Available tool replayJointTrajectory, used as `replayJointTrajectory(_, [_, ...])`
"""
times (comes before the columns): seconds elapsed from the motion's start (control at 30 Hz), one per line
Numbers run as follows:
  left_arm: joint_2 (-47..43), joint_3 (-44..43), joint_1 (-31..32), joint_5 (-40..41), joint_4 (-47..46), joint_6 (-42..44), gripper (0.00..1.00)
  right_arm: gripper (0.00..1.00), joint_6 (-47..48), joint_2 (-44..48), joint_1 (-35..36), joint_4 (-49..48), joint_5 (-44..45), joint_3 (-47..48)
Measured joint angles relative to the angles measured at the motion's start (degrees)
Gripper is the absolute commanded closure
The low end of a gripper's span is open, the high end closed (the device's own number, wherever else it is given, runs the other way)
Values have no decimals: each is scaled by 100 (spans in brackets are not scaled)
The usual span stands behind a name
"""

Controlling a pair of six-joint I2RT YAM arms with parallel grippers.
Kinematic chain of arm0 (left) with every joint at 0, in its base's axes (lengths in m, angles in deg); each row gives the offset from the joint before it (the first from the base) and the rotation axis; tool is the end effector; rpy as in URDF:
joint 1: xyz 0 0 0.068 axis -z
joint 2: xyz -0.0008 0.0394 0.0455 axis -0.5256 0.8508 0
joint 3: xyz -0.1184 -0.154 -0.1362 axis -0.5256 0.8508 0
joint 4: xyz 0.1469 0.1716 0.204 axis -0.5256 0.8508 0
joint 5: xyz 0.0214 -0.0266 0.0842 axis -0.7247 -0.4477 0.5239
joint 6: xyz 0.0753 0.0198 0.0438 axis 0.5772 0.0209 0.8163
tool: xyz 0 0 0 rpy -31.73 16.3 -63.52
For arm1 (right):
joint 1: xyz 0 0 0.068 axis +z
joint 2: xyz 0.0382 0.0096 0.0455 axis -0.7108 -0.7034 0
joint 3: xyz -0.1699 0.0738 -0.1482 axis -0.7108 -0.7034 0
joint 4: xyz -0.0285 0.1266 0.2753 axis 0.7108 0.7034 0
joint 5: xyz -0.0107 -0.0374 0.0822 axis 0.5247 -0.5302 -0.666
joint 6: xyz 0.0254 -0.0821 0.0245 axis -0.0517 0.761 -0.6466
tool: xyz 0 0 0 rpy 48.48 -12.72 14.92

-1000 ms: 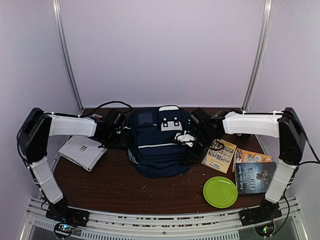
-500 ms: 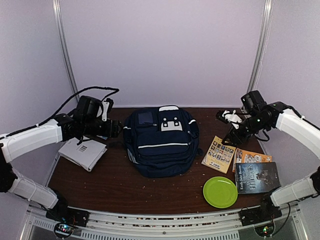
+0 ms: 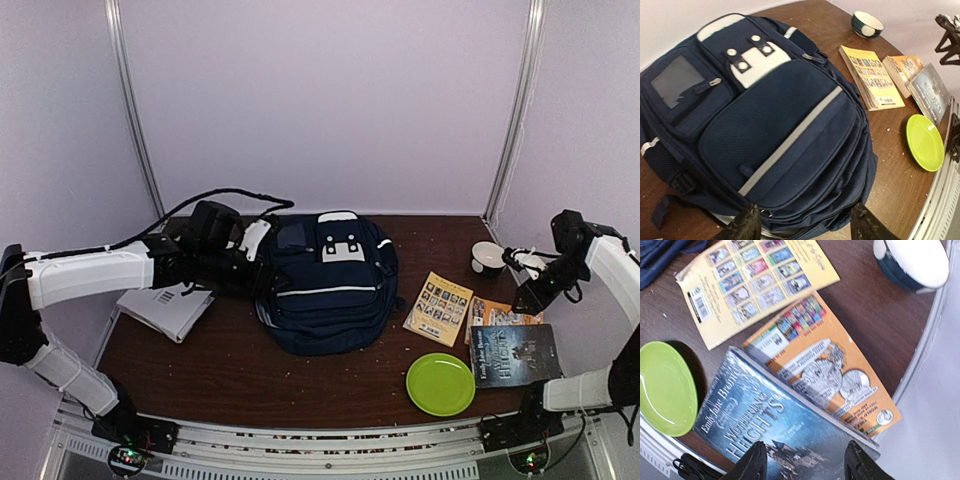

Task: Pack the student bag
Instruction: Pick up the book from the corner of the board.

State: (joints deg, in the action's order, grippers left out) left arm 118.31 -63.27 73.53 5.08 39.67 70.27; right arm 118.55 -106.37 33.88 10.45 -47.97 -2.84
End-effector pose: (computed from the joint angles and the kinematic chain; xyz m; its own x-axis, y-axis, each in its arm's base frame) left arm 0.2870 -0.2780 0.1886 -0.6326 0.2131 -0.7446 0.6265 0.7060 -0.3302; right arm 0.2697 -0.0293 0.1917 -0.7616 -0.4818 -0.4333 -0.5399 0.8416 0.0131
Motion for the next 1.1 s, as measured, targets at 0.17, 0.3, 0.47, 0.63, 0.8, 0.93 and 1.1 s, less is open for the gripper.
replayJointTrajectory(0.17, [546, -310, 555, -92, -2, 273, 37, 47, 525, -52, -769, 284, 260, 0])
replayJointTrajectory(0.3, [890, -490, 776, -96, -66, 402, 38, 47, 857, -118, -1394, 505, 492, 13])
replayJointTrajectory(0.47, [1211, -531, 850, -216, -146, 461, 37, 42, 1178, -378, -1998, 758, 662, 44])
replayJointTrajectory(0.63, [1427, -629, 885, -450, -160, 466, 35, 36, 1401, -448, -2236, 846, 793, -15])
replayJointTrajectory(0.8, [1727, -966, 914, -632, -188, 459, 34, 36, 1550, -531, -2393, 844, 826, -280])
replayJointTrajectory(0.93, [1856, -1014, 914, -623, -181, 457, 34, 35, 1593, -678, -2470, 813, 839, -380])
replayJointTrajectory(1.1, [1880, -1003, 931, -501, -210, 463, 34, 31, 1725, -776, -2610, 730, 846, -439])
